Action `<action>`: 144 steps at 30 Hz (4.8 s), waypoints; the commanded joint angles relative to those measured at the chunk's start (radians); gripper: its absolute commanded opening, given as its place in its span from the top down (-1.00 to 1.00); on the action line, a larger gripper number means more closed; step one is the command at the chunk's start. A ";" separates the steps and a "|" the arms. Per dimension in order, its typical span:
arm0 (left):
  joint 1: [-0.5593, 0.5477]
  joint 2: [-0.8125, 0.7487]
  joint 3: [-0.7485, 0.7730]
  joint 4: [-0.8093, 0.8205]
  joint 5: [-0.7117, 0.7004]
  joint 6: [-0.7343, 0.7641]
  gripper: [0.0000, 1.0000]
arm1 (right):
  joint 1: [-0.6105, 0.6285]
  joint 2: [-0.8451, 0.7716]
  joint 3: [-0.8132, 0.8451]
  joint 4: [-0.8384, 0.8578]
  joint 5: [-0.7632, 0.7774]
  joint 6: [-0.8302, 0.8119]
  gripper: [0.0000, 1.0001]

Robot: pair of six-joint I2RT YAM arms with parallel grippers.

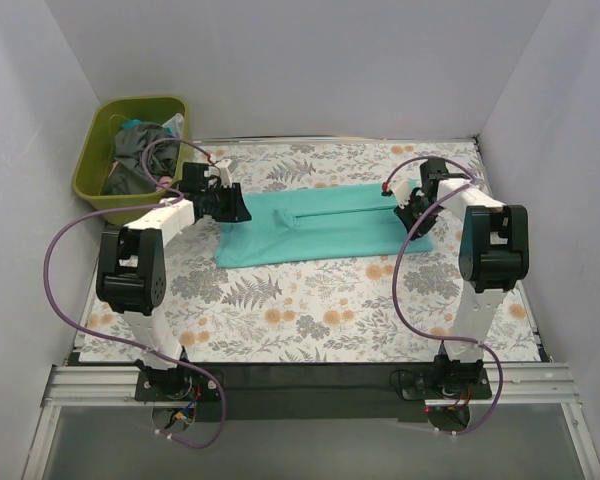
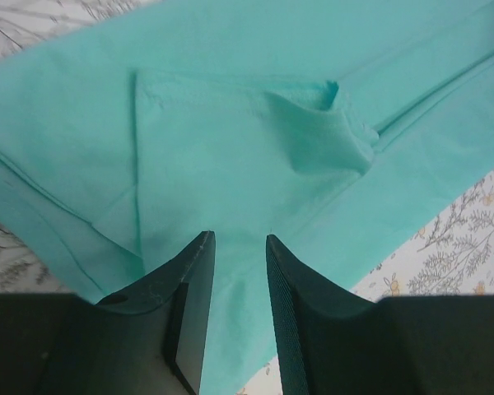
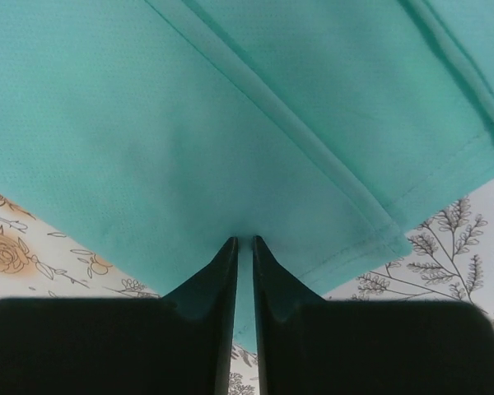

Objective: Fold and stack the t-shirts

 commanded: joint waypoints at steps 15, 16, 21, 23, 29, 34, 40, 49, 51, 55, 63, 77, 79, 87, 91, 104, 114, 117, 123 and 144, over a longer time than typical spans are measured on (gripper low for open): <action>-0.062 -0.262 -0.172 -0.253 -0.142 0.013 0.39 | 0.214 -0.487 -0.515 -0.213 -0.237 -0.052 0.86; -0.069 -0.258 -0.178 -0.250 -0.156 0.021 0.40 | 0.217 -0.508 -0.483 -0.218 -0.262 -0.057 0.86; -0.085 -0.169 -0.125 -0.238 -0.199 0.009 0.45 | 0.120 -0.408 -0.261 -0.192 -0.247 -0.008 0.85; -0.088 -0.114 -0.091 -0.233 -0.219 -0.001 0.50 | 0.082 -0.336 -0.166 -0.153 -0.224 0.015 0.85; -0.089 0.011 -0.002 -0.212 -0.254 -0.002 0.55 | 0.074 -0.135 -0.063 -0.077 -0.161 0.052 0.85; -0.089 0.043 0.020 -0.205 -0.251 0.004 0.57 | 0.074 -0.205 -0.115 -0.109 -0.219 -0.015 0.96; -0.089 0.017 -0.023 -0.195 -0.257 0.012 0.59 | 0.077 -0.406 -0.210 -0.207 -0.286 -0.055 0.97; -0.086 -0.004 -0.039 -0.198 -0.270 0.021 0.59 | 0.169 -0.552 -0.426 -0.247 -0.276 -0.071 0.97; -0.086 -0.015 -0.034 -0.207 -0.265 0.025 0.59 | 0.198 -0.547 -0.467 -0.247 -0.279 -0.065 0.97; -0.086 -0.061 -0.048 -0.210 -0.239 0.047 0.58 | 0.232 -0.558 -0.504 -0.261 -0.302 -0.058 0.97; -0.092 -0.155 -0.072 -0.198 -0.093 0.119 0.44 | 0.274 -0.523 -0.520 -0.258 -0.277 -0.052 0.38; -0.143 -0.106 -0.128 -0.156 -0.107 0.065 0.54 | 0.225 -0.522 -0.477 -0.194 -0.219 0.028 0.56; -0.142 -0.092 -0.141 -0.153 -0.119 0.067 0.56 | 0.209 -0.545 -0.463 -0.213 -0.224 0.014 0.47; -0.143 -0.178 -0.172 -0.138 0.142 0.182 0.47 | 0.110 -0.546 -0.393 -0.221 -0.254 0.014 0.41; -0.189 -0.231 -0.158 -0.133 0.235 0.326 0.38 | 0.060 -0.441 -0.337 -0.214 -0.296 0.049 0.55; -0.336 -0.121 -0.072 -0.067 -0.024 0.287 0.35 | 0.043 -0.274 -0.437 -0.187 -0.202 0.035 0.75; -0.224 -0.184 -0.180 -0.050 -0.125 0.119 0.39 | 0.066 -0.438 -0.365 -0.350 -0.320 -0.060 0.72; -0.183 -0.146 -0.175 -0.070 -0.135 0.079 0.43 | 0.060 -0.456 -0.255 -0.355 -0.354 -0.054 0.67; -0.139 -0.064 -0.122 -0.110 -0.184 0.056 0.47 | 0.057 -0.406 -0.155 -0.344 -0.316 -0.069 0.59; -0.083 0.634 0.878 -0.211 -0.075 0.187 0.31 | 0.368 -0.272 -0.330 -0.148 -0.358 0.122 0.72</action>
